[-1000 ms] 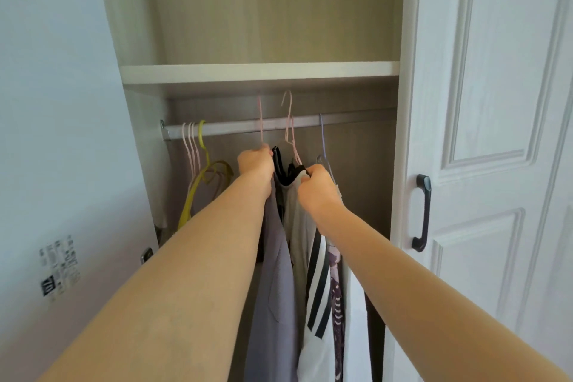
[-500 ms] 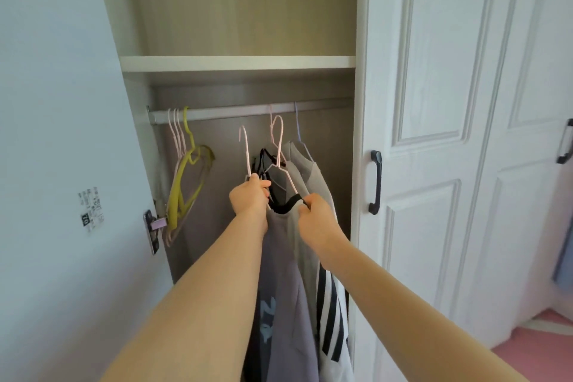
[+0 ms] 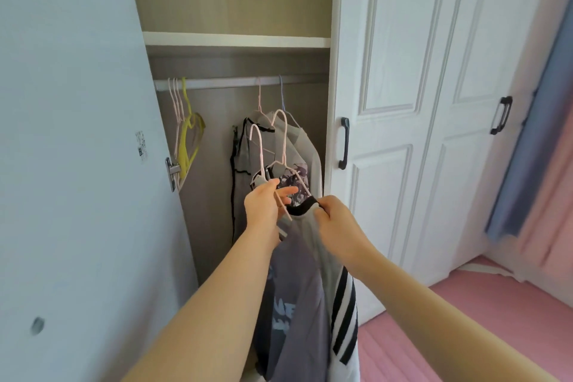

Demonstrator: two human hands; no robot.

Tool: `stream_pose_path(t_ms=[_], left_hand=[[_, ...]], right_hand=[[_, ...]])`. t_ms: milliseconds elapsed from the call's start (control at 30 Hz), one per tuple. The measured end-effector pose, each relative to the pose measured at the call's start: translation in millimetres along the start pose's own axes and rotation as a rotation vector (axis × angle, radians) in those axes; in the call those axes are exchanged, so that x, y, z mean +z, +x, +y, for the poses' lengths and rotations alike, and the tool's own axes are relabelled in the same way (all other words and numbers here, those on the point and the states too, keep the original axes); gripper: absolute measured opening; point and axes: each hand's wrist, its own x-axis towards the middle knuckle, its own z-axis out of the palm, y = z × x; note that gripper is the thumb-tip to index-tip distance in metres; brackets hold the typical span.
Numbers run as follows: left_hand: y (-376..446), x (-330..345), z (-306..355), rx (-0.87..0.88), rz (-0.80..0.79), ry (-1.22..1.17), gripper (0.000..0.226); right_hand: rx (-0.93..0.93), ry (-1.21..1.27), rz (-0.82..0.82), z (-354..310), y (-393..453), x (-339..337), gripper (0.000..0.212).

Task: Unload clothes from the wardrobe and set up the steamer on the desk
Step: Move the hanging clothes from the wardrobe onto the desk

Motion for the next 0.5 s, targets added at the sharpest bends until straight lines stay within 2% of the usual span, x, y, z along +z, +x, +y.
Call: stream_pose_path(t_ms=[233, 367, 500], left_hand=[[-95.6, -1.9, 9.4, -0.090, -0.145, -0.089, 0.013], [-152.9, -13.6, 16.9, -0.148, -0.267, -0.142, 0.032], [-208.5, -20.3, 21.3, -0.181, -0.314, -0.245, 0.025]], right_hand=[[-0.051, 0.010, 0.017, -5.6, -94.1, -37.8, 0.022], [-0.105, -0.009, 0.028, -11.9, -145.7, -58.8, 0.021], [-0.125, -0.003, 0.022, -15.4, -198.3, -75.8, 0.020]])
